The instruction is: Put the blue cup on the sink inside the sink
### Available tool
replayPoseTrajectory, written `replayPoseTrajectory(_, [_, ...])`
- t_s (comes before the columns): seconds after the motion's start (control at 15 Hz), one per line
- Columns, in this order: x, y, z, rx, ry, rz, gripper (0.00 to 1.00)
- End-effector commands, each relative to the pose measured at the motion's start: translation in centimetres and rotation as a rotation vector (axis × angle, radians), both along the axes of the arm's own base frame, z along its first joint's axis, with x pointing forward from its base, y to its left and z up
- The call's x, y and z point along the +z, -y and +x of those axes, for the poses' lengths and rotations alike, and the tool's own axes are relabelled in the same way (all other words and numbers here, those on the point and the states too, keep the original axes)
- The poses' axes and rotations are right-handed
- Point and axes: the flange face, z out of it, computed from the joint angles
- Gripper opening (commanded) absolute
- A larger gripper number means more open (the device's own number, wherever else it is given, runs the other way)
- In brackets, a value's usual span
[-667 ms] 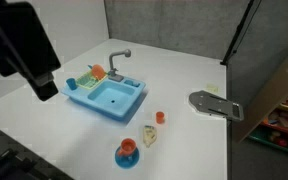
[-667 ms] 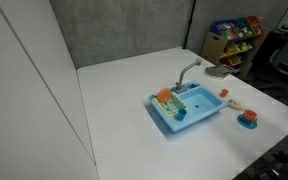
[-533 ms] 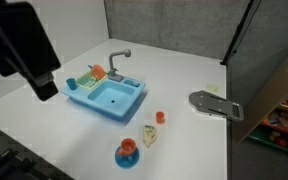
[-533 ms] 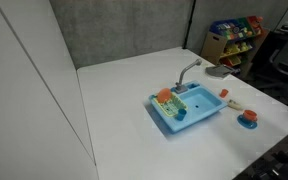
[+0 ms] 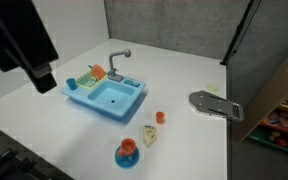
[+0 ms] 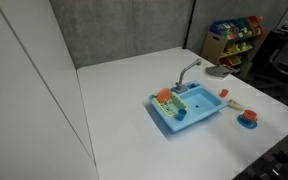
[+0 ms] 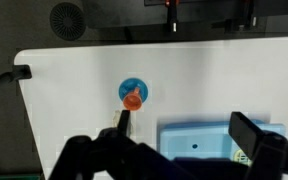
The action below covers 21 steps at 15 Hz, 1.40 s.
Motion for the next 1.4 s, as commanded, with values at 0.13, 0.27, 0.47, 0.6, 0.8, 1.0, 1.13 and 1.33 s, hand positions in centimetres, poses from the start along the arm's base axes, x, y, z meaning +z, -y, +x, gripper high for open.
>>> replayPoseTrajectory(0.13, [2.1,-3.4,2.5,-0.013,-0.008,-0.028,1.0])
replayPoseTrajectory(0.27, [2.6,-4.7,3.6,-0.021,-0.018,-0.043,1.0])
replayPoseTrajectory(0.47, [3.4,-6.7,5.4,-0.031,-0.044,-0.056,1.0])
replayPoseTrajectory(0.6, [3.8,-8.0,6.8,-0.032,-0.072,-0.053,1.0])
replayPoseTrajectory(0.8, [4.3,-9.9,9.1,-0.034,-0.099,-0.025,1.0])
replayPoseTrajectory(1.0, [4.2,-11.3,11.2,-0.031,-0.093,0.016,1.0])
replayPoseTrajectory(1.13, [3.6,-11.9,12.6,-0.039,-0.081,0.035,1.0])
replayPoseTrajectory(1.33, [2.1,-12.6,14.6,-0.042,-0.088,0.055,1.0])
